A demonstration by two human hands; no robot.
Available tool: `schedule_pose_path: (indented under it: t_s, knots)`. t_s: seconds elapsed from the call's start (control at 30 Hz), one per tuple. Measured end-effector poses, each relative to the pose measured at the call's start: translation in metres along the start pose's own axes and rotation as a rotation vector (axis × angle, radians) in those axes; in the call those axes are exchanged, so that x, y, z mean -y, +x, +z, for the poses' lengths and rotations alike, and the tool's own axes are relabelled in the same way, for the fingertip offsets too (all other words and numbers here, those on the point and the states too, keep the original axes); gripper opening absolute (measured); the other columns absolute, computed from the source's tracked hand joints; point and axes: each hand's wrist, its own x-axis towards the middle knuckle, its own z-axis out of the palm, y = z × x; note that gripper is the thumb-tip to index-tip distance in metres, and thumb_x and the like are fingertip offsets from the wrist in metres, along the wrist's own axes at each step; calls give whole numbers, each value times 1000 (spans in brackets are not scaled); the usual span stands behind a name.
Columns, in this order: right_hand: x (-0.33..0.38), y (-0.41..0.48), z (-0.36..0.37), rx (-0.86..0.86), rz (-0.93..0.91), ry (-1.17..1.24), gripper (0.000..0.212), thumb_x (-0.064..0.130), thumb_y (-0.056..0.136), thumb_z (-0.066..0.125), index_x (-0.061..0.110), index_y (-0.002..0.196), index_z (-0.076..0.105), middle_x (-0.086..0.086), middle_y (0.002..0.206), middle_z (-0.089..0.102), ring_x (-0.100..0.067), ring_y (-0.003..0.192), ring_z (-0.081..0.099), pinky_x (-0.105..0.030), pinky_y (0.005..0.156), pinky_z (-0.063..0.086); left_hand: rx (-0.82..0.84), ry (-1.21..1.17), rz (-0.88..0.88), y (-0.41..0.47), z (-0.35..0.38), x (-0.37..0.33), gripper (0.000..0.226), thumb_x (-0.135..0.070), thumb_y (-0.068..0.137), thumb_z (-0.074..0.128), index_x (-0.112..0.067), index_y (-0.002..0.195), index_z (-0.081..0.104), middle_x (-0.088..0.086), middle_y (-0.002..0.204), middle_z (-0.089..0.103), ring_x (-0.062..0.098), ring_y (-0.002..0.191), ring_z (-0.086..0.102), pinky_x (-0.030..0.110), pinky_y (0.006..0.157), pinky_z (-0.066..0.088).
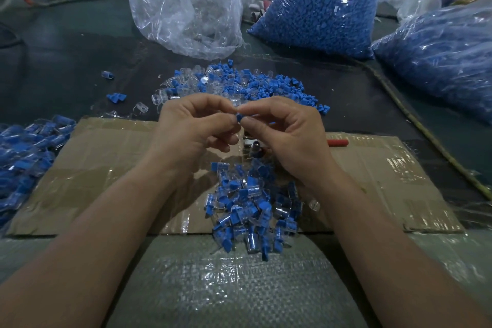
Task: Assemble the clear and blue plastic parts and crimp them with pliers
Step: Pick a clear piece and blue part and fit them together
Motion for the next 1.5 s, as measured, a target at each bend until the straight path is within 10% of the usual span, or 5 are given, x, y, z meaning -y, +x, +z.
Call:
schedule_pose_path:
  t_s: [1.5]
  knots:
    - [-5, -1, -9, 73, -170, -137, 30, 11, 70, 74, 14, 98, 64, 6, 82, 64, -2, 75, 62, -17, 71, 52, 122, -43, -129, 6, -1, 3, 9, -6, 52, 66, -7, 60, 62, 8, 51, 61, 14, 42, 59, 16, 39, 46]
